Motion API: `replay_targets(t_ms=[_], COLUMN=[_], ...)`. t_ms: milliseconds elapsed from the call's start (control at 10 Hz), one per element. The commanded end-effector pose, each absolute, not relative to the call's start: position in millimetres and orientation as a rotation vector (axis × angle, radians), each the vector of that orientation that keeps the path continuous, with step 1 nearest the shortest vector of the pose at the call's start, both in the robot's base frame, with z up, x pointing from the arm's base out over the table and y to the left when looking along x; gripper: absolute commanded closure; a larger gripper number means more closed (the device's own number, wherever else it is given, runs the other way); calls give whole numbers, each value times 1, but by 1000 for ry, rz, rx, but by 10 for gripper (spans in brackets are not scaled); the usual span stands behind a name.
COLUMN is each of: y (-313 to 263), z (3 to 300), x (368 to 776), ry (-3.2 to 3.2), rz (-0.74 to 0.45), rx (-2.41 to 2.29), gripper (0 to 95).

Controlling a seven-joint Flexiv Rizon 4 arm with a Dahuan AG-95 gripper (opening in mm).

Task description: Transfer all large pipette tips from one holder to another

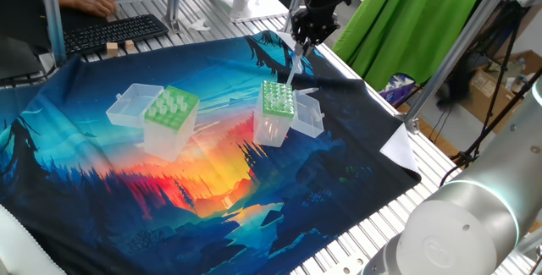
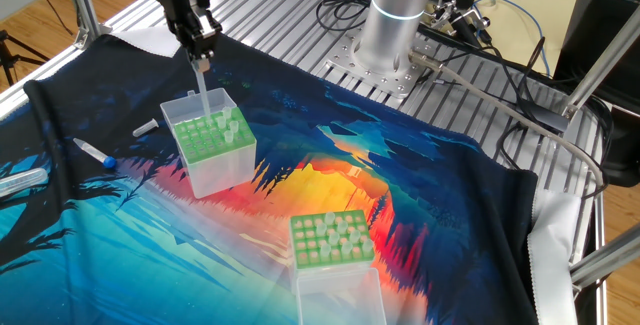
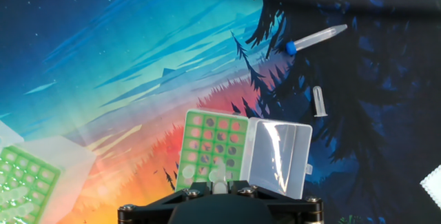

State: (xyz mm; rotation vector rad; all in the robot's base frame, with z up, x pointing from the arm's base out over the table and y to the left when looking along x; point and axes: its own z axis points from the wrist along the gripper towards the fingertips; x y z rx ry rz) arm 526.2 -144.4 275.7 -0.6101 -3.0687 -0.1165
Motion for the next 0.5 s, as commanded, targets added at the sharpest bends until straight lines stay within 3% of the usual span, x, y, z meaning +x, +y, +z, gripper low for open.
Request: replay_targets(t_ms=[100,500], y=[-146,-154], z=[276,275], x=[522,511], ry=[-3074,-3077], rz=[-110,-119], rx=[-609,-591], gripper=[950,950])
